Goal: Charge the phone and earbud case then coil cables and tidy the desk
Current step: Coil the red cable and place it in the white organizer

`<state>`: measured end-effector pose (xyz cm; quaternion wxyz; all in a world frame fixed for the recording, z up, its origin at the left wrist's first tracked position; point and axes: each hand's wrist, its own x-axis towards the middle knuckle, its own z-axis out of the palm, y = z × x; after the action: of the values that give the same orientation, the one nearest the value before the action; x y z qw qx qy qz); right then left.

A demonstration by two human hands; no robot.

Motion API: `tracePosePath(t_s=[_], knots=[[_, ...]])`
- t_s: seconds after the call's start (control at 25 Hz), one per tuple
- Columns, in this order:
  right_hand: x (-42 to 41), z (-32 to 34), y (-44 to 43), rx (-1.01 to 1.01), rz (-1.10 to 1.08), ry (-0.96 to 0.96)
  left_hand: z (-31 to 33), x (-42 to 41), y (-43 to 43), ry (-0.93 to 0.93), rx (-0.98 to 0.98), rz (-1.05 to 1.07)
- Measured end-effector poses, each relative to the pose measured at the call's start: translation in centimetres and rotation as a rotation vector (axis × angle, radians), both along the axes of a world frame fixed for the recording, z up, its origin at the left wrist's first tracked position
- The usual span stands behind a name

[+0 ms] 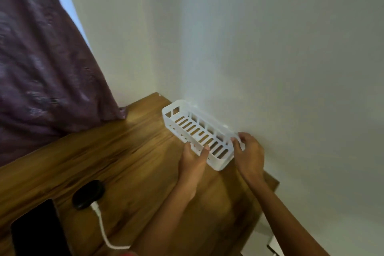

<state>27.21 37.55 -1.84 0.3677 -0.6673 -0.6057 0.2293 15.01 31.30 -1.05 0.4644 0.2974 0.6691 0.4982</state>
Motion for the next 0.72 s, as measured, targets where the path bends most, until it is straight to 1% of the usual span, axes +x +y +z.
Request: tracePosePath(t_s=[0.12, 0.28, 0.4, 0.6, 0.72], knots=[[0.2, -0.2, 0.6, -0.009, 0.025, 0.032, -0.8, 1.9, 1.6, -0.044, -0.013, 0.01], [0.0, -0.5, 0.5, 0.014, -0.009, 0.081, -1.2, 2.7, 1.9, -0.024, -0.036, 0.063], [-0.1, 0.1, 0.1, -0.012, -0.02, 0.148, -0.7, 2.1, 1.2, 0.009, -0.028, 0.07], [-0.9, 2.3, -3.2, 0.018, 0.01, 0.279, 2.2, 0.4, -3.1, 0.105, 0.08, 0.085], [-2.5, 4.0, -6.7, 0.068, 0.085, 0.381, 4.5, -1.6, -7.4, 0.108, 0.142, 0.109]])
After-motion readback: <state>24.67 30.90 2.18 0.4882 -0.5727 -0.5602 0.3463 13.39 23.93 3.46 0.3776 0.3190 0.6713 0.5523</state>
